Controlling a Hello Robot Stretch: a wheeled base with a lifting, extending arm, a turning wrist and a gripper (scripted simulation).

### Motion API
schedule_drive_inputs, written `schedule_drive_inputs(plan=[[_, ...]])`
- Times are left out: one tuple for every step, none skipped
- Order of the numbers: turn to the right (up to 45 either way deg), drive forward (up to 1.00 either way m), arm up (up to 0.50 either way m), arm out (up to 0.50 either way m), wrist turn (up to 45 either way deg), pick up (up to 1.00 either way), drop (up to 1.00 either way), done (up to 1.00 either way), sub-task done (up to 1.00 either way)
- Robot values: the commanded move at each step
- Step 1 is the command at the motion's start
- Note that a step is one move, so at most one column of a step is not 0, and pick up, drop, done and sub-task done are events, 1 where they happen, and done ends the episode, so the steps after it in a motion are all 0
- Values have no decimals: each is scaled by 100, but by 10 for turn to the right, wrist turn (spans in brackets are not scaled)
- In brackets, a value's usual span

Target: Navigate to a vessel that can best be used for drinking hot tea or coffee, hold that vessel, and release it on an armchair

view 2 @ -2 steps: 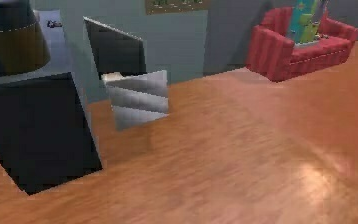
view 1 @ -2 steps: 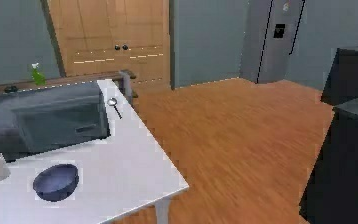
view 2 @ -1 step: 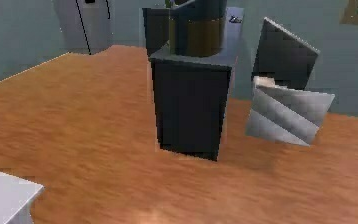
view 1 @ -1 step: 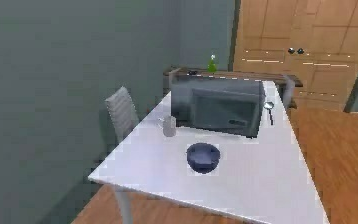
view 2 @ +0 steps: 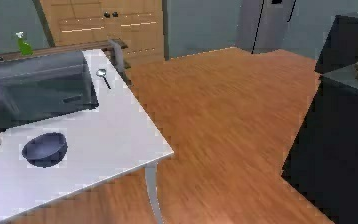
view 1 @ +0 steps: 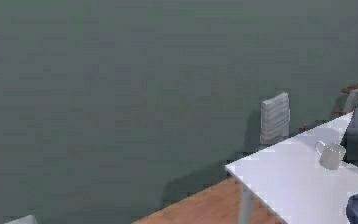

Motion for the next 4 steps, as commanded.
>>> schedule_drive_inputs(plan=[[-420,0,0,0,0,0,0,0,0],[450,0,0,0,0,0,0,0,0],[0,95,0,0,0,0,0,0,0],[90,0,0,0,0,0,0,0,0]])
